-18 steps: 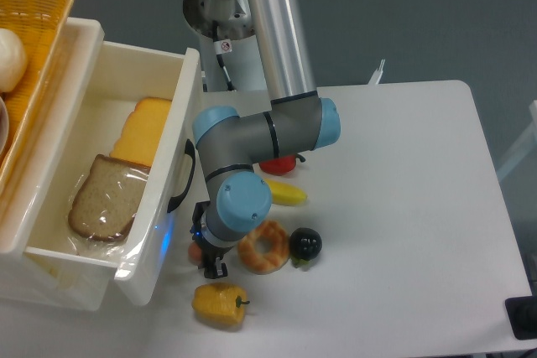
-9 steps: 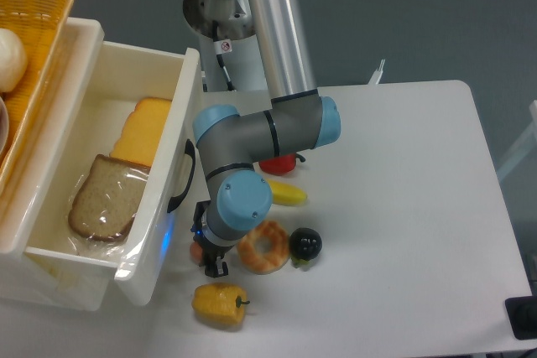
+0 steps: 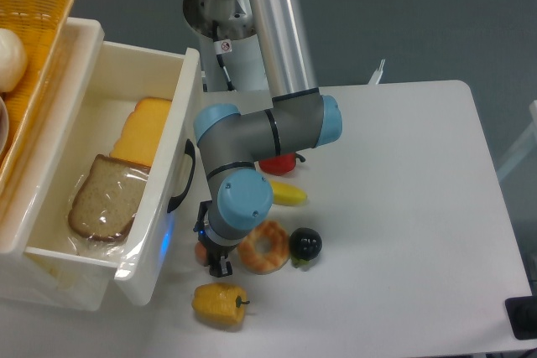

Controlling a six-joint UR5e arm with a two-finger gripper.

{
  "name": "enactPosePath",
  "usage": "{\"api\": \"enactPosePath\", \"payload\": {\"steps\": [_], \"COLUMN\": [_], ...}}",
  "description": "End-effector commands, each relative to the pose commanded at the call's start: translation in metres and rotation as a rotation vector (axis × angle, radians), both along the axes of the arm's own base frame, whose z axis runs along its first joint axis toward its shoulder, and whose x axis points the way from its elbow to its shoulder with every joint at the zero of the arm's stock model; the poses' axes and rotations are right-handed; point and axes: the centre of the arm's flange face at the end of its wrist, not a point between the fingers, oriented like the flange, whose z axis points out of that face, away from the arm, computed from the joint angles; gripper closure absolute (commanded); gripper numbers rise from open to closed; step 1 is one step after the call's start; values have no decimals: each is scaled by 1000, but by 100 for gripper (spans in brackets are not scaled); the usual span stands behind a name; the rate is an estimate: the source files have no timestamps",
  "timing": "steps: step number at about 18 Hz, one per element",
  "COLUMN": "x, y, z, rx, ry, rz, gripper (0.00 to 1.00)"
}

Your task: Pick up the egg

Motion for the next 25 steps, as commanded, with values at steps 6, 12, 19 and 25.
{"api": "enactPosePath", "payload": {"steps": [6, 12, 19, 25], "x": [-24, -55, -72, -82], "y": [-21, -33, -51, -61], "z": [49, 109, 138, 143], "rx": [9, 25, 28, 41], "ry": [84, 218, 221, 205], "rz": [91, 152, 193, 212], "gripper": [57, 57, 57, 57]}}
